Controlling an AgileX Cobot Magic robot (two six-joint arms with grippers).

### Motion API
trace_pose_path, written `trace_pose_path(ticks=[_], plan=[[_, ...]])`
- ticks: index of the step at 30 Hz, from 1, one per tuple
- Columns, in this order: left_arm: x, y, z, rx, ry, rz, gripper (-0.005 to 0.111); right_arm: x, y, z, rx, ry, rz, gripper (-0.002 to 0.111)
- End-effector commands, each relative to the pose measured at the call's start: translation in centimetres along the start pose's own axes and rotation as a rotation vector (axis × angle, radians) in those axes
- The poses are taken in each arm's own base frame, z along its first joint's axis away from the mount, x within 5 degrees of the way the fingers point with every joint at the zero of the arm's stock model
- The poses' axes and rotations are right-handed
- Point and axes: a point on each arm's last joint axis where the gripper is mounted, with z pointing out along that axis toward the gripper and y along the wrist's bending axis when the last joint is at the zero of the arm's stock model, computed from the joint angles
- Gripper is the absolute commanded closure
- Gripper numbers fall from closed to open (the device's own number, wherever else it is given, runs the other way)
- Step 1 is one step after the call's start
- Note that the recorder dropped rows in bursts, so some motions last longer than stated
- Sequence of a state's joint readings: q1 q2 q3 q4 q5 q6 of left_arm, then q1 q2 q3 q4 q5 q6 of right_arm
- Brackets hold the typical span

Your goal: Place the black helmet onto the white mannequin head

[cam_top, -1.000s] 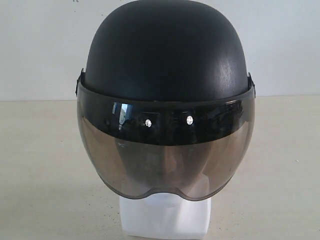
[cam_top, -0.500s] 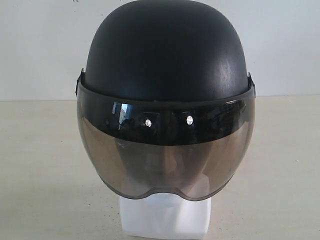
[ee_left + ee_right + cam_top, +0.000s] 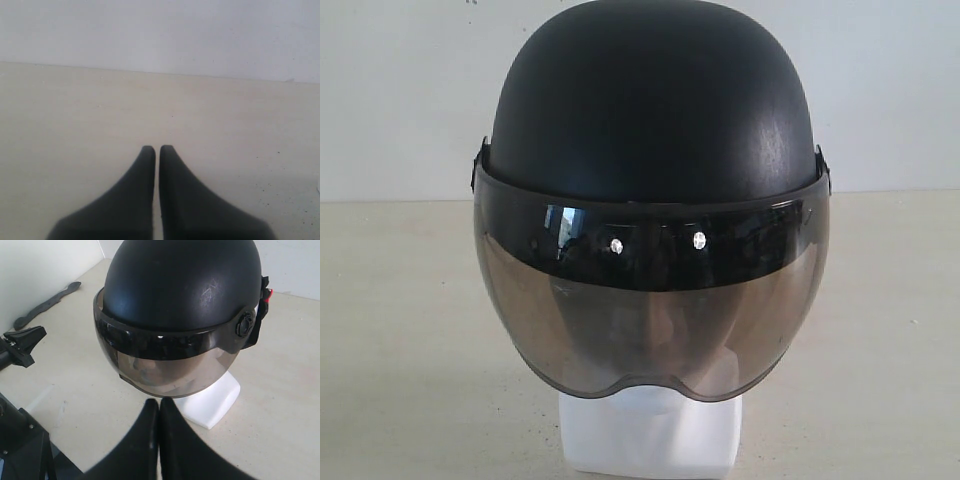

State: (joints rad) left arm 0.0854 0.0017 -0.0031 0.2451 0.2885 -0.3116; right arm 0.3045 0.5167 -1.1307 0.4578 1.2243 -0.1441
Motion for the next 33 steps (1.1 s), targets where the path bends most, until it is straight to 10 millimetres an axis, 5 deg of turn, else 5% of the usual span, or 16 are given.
trace_pose_path(ticks=[1,8,10,13,18,22,28,33], plan=[[0.1,0.0,0.0,-0.005,0.001,0.009,0.102,0.1,0.0,-0.1,0.000,-0.007,0.005,0.109],[0.1,0.0,0.0,-0.005,0.001,0.009,0.102,0.1,0.0,-0.1,0.000,-0.007,0.005,0.109],[0.1,0.0,0.0,-0.005,0.001,0.009,0.102,0.3,-0.2,-0.4,0.078,-0.031,-0.109,0.109],[0.1,0.0,0.0,-0.005,0.001,0.009,0.102,-0.2,-1.2,0.2,0.270,-0.371,-0.097,0.109],[0.1,0.0,0.0,-0.005,0.001,0.009,0.102,6.3,-7.1,4.8,0.486,-0.729,0.191,0.109],[0.1,0.0,0.0,-0.005,0.001,0.009,0.102,13.1,-10.0,7.5,0.610,-0.761,0.304,0.109],[0.1,0.0,0.0,-0.005,0.001,0.009,0.102,17.4,-10.6,9.1,0.628,-0.726,0.279,0.109],[0.1,0.0,0.0,-0.004,-0.001,0.009,0.102,18.8,-10.5,10.4,0.606,-0.568,0.179,0.109]])
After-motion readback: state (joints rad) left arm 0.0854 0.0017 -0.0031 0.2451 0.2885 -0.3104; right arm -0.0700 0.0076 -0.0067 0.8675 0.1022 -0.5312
